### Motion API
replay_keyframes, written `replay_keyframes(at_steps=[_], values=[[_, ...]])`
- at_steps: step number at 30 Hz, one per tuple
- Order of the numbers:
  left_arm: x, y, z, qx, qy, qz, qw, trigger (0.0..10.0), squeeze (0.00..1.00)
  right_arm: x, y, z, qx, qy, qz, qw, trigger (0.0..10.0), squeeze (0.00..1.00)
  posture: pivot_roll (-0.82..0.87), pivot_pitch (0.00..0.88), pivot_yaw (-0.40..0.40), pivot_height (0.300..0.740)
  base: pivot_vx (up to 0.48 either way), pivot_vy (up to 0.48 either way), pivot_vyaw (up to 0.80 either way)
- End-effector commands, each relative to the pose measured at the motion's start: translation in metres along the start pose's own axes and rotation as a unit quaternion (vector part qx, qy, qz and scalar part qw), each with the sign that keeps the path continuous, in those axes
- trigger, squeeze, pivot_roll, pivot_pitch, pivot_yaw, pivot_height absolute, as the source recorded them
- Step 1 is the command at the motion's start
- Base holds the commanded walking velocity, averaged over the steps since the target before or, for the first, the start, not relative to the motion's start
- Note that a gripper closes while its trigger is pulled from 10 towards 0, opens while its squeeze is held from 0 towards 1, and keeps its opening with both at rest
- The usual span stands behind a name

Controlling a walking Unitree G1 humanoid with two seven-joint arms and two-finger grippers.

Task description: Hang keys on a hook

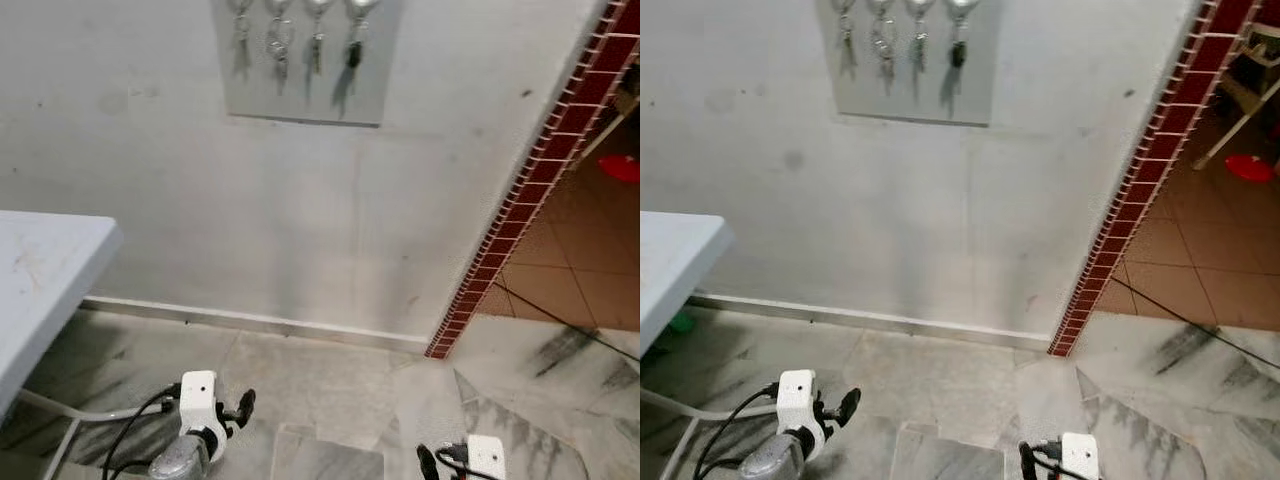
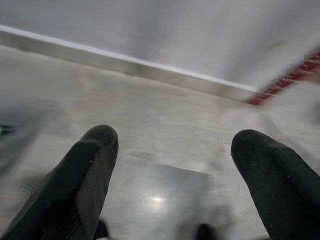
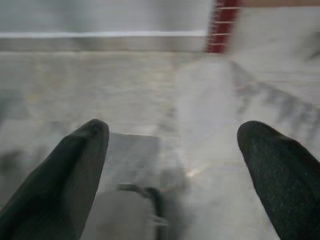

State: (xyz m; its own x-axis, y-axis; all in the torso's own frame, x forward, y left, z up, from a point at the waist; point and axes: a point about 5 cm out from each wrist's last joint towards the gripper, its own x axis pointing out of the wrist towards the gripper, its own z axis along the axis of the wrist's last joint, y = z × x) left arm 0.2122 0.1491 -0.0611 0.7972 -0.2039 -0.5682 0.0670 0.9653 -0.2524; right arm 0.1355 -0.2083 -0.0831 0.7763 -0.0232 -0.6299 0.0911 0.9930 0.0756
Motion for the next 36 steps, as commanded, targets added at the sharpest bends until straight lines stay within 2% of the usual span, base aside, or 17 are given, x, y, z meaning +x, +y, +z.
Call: replay_keyframes(at_steps=[1,36], values=[[-0.0032,0.0121,0.0008,0.005,0.004,0.015,1.000,10.0,0.00,0.0013,0.0047,0.0006,0.005,-0.002,0.005,1.000,10.0,0.00,-0.07,0.068,0.009,0.740,0.000,-0.405,0.00],[-0.0024,0.0115,0.0014,0.006,0.006,0.016,1.000,10.0,0.00,0.0008,0.0057,-0.0008,0.006,0.000,0.007,1.000,10.0,0.00,-0.07,0.058,0.005,0.740,0.000,-0.407,0.00]])
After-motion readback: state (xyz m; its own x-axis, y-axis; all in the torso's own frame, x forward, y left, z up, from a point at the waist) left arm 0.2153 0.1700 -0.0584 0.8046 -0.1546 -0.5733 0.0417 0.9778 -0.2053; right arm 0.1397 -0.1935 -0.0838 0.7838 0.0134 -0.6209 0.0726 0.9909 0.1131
